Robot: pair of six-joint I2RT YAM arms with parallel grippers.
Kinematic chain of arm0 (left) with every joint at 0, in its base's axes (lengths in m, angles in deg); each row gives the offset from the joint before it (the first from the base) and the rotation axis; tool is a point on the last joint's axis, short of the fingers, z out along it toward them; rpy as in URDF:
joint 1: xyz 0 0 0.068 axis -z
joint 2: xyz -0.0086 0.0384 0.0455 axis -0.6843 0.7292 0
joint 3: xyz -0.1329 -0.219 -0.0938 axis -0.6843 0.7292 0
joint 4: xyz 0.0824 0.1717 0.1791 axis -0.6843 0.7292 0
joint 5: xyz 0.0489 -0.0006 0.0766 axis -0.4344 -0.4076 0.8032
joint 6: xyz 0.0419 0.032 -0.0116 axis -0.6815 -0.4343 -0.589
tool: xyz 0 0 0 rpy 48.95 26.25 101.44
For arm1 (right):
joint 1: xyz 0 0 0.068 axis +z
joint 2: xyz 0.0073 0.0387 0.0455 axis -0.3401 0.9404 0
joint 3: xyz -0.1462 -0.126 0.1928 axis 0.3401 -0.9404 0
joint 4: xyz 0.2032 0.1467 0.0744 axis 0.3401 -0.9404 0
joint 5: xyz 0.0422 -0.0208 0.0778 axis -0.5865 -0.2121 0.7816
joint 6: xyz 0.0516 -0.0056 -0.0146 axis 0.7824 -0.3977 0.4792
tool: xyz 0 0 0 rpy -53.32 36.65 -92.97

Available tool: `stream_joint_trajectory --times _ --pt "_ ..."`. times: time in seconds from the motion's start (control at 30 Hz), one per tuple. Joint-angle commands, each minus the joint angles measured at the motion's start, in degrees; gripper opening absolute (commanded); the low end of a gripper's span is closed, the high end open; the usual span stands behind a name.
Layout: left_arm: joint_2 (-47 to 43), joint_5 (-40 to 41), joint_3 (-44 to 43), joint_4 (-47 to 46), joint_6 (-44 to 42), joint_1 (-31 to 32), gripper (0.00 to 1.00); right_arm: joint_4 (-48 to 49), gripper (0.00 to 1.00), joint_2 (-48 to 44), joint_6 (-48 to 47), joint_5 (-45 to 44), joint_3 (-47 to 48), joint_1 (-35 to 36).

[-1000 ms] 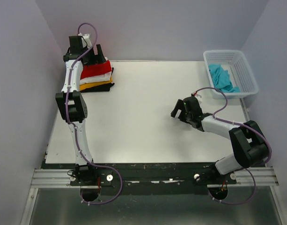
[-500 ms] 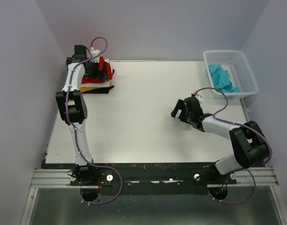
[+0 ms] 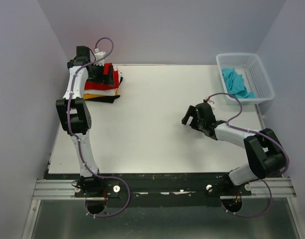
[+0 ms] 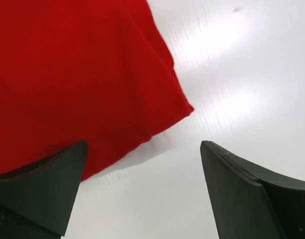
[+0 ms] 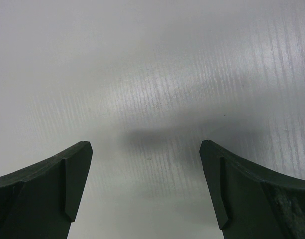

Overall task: Fold and stack the t-shirts
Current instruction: Smooth out wrinkles on the folded tshirt

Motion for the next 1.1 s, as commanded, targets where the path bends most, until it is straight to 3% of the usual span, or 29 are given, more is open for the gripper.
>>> stream_joint_trajectory --times 0.0,0.13,0.27,0.5,0.6,0.77,0.87,1.07 --pt "-10.0 -4.8 -2.5 -6.1 11.4 0.3 0.99 -5.0 1.00 2.0 -0.1 1.1 -1.0 0.1" --pt "-14.8 -15.1 4.4 -17.0 18.9 0.4 0.98 -5.1 1.00 1.5 0.0 0.6 -1.2 0.1" --pt "-12.5 -26.5 6.2 -21.7 22.1 0.5 0.99 -5.5 1.00 1.2 0.0 0.4 -1.1 0.1" --pt "-0.4 -31.7 -2.8 -13.1 21.5 0.1 0.99 -6.9 1.00 1.1 0.1 -1.7 -0.3 0.0" --pt "0.2 -33.4 3.2 -21.6 28.0 -0.9 0.98 -7.8 1.00 1.8 -0.1 -2.7 0.4 0.1" --pt "5.8 -40.9 4.9 -30.5 38.5 -3.1 0.98 -8.6 1.00 2.4 -0.3 -3.7 1.4 0.0" --pt "7.4 -46.3 8.7 -43.6 49.7 -3.8 0.99 -9.1 1.00 2.6 -0.5 -4.8 1.8 0.0" --pt "9.0 -44.8 7.6 -41.4 48.7 -3.8 0.99 -9.4 1.00 2.1 -0.6 -5.6 1.8 0.1"
